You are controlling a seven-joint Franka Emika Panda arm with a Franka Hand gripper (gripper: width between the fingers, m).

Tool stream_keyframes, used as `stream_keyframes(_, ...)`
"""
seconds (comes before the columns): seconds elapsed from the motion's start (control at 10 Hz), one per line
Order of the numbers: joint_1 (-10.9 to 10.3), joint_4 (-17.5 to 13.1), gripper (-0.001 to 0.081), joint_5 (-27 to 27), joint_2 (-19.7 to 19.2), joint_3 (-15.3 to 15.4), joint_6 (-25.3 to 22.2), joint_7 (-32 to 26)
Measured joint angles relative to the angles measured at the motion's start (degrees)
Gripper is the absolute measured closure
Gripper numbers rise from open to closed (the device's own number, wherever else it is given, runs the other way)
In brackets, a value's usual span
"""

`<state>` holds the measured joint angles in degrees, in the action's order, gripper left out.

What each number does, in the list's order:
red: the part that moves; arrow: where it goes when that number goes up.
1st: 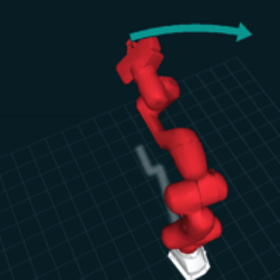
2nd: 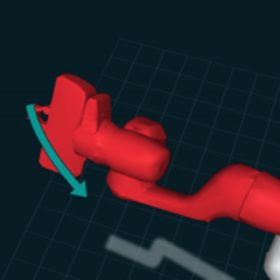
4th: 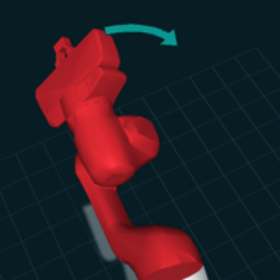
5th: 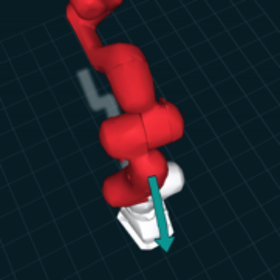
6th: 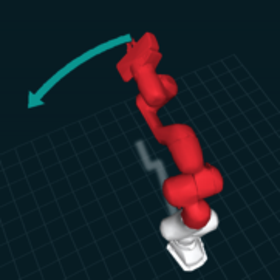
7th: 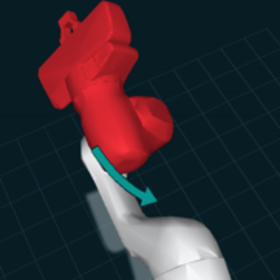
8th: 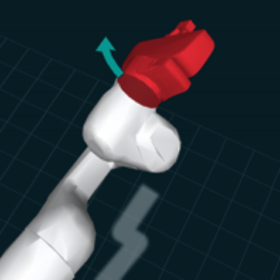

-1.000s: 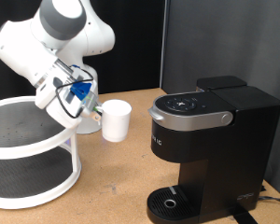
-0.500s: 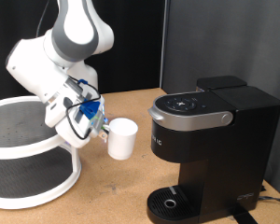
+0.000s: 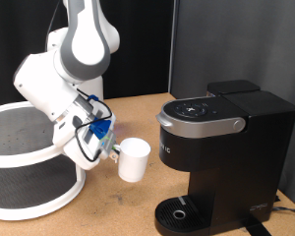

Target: Make a cup of coffee with the keurig machine

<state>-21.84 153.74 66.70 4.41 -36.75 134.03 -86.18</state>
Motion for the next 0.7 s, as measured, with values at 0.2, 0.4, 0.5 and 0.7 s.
stream_keyframes(0.2,-0.5,-1.3,0.0743,3.0,-2.8,1.1,0.0,-1.9)
stream_keyframes(0.4,-0.8,-2.3,0.0743,7.2,-4.7,2.3,0.1,-4.6)
stream_keyframes(0.5,-0.9,-2.6,0.0743,8.8,-5.4,3.0,0.3,-5.6)
stream_keyframes(0.7,-1.0,-3.4,0.0743,11.6,-6.8,4.4,0.4,-6.7)
